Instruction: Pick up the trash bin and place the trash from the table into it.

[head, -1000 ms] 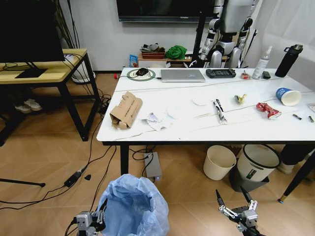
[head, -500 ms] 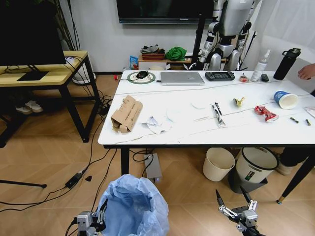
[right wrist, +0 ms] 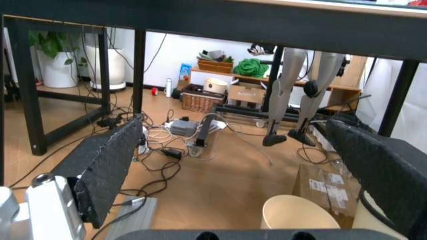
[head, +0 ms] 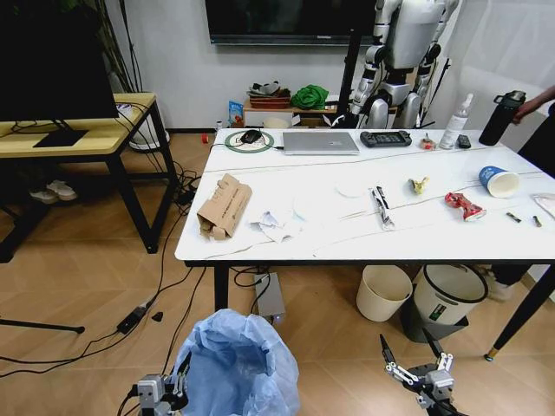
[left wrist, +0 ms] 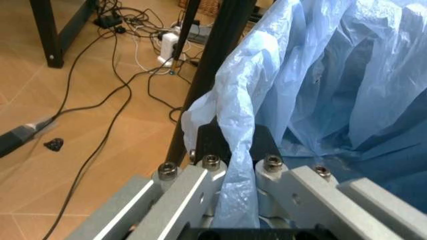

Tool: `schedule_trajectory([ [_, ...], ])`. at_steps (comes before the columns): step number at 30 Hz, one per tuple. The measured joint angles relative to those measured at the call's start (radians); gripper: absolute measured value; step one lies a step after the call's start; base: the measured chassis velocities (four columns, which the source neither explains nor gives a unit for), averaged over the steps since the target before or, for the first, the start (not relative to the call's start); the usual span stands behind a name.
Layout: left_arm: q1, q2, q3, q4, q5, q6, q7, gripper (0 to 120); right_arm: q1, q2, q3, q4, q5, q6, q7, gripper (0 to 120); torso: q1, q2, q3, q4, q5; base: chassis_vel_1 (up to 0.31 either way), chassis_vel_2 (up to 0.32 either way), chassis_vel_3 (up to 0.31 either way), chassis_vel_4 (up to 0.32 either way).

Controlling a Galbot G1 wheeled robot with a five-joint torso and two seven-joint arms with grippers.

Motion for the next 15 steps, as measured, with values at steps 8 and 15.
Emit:
schedule_trajectory([
  [8,-0.007,0.023,0.014,0.001,-0.002,0.004,-0.003,0,-0.009,0.000,0.018,0.009,0.001,0.005,0.004,100,0.016,0.036,0.021,0.0000,0.0000,0.000,0.000,0.000,0.000],
  [15,-0.024,0.062,0.042,0.020,-0.009,0.003,-0.007,0,-0.024,0.000,0.028,0.022,0.000,0.009,0.009,100,0.032,0.074,0.042,0.0000,0.0000,0.000,0.000,0.000,0.000],
])
